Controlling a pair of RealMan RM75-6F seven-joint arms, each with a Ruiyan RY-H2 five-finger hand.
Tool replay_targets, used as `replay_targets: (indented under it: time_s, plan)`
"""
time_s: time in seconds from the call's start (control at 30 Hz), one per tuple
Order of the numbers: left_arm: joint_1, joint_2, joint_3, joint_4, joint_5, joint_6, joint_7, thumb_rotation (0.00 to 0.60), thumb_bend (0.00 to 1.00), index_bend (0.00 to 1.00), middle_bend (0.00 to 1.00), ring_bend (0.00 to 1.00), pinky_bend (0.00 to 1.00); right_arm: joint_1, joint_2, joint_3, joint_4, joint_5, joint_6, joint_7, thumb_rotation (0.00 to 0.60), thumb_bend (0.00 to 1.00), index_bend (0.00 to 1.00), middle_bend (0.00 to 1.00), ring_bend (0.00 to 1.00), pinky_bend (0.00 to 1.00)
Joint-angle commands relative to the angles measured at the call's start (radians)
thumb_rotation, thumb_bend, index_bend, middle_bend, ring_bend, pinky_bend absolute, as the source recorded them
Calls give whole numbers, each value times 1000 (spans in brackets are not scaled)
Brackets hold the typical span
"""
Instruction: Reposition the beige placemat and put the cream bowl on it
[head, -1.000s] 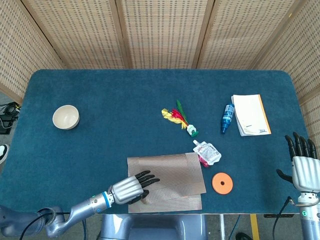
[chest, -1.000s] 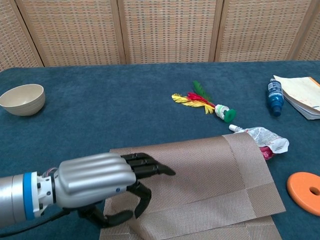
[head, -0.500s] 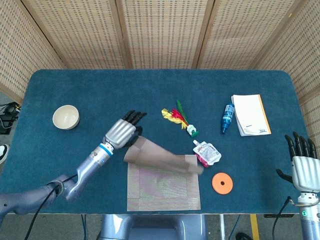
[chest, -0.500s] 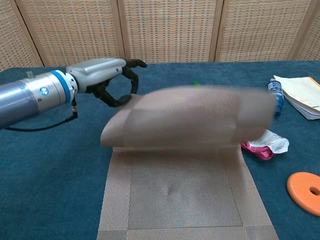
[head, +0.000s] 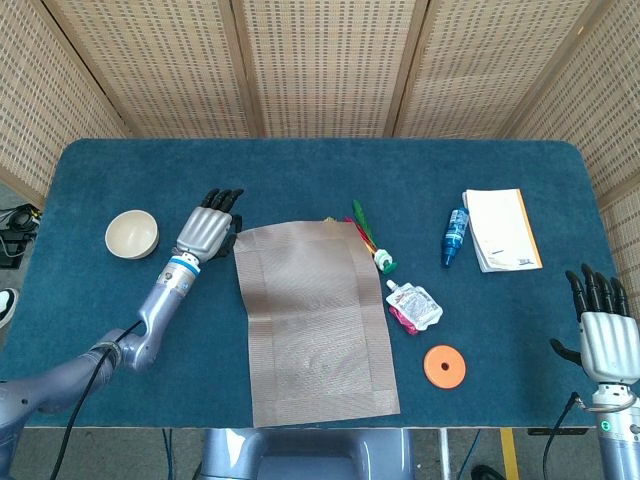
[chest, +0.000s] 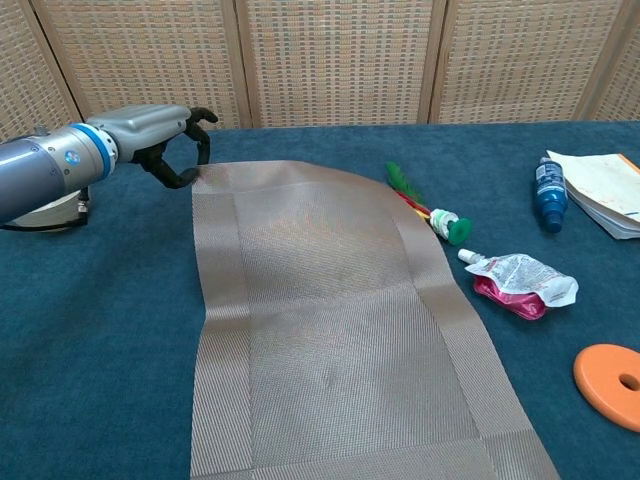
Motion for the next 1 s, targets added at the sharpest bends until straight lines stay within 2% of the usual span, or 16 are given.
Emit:
replay_targets:
  time_s: [0.03, 0.13, 0.17, 0.2, 0.27, 0.3, 0.33, 0.47, 0.73, 0.83, 1.0]
  plan:
    - [12, -22, -2, 47, -47, 25, 63, 600, 682, 852, 0, 0, 0, 0, -1, -1, -1, -1, 0, -2, 600, 0, 0, 0, 0, 0]
    - [24, -9, -17, 69, -136, -1, 143, 600, 679, 850, 0, 0, 0, 2, -3, -3, 1, -1, -4, -4, 600, 0, 0, 0, 0, 0]
    - [25, 0, -20, 62, -154, -10, 155, 600, 643, 809, 0, 0, 0, 2, -3, -3, 1, -1, -4, -3, 600, 0, 0, 0, 0, 0]
    - [28, 14, -20, 49, -168, -27, 158, 600, 555, 717, 0, 0, 0, 2, -3, -3, 2, -2, -5, -3, 600, 0, 0, 0, 0, 0]
    - [36, 57, -26, -2, -199, -58, 148, 600, 158, 230, 0, 0, 0, 3, -4, -4, 2, -3, -5, -3, 600, 0, 0, 0, 0, 0]
    - [42, 78, -30, -30, -201, -59, 136, 600, 53, 97, 0, 0, 0, 3, -4, -5, 2, -4, -6, -3, 600, 0, 0, 0, 0, 0]
    - [50, 100, -34, -59, -196, -50, 119, 600, 0, 2, 0, 0, 0, 4, -5, -6, 3, -6, -7, -3, 600, 0, 0, 0, 0, 0]
    - [97, 191, -39, -179, -159, 16, 56, 600, 0, 0, 0, 0, 0, 13, -13, -14, 6, -27, -10, -9, 600, 0, 0, 0, 0, 0]
    - [233, 380, 0, -468, -142, 172, 50, 600, 0, 0, 0, 0, 0, 55, -14, -27, -10, -84, -43, -42, 600, 0, 0, 0, 0, 0]
    - [315, 454, 42, -598, -123, 256, 50, 600, 0, 0, 0, 0, 0, 90, -2, -28, -45, -97, -90, -43, 600, 0, 0, 0, 0, 0]
    - [403, 506, 104, -708, -73, 381, 90, 600, 0, 0, 0, 0, 0, 136, 4, -42, -67, -125, -160, -43, 600, 0, 0, 0, 0, 0]
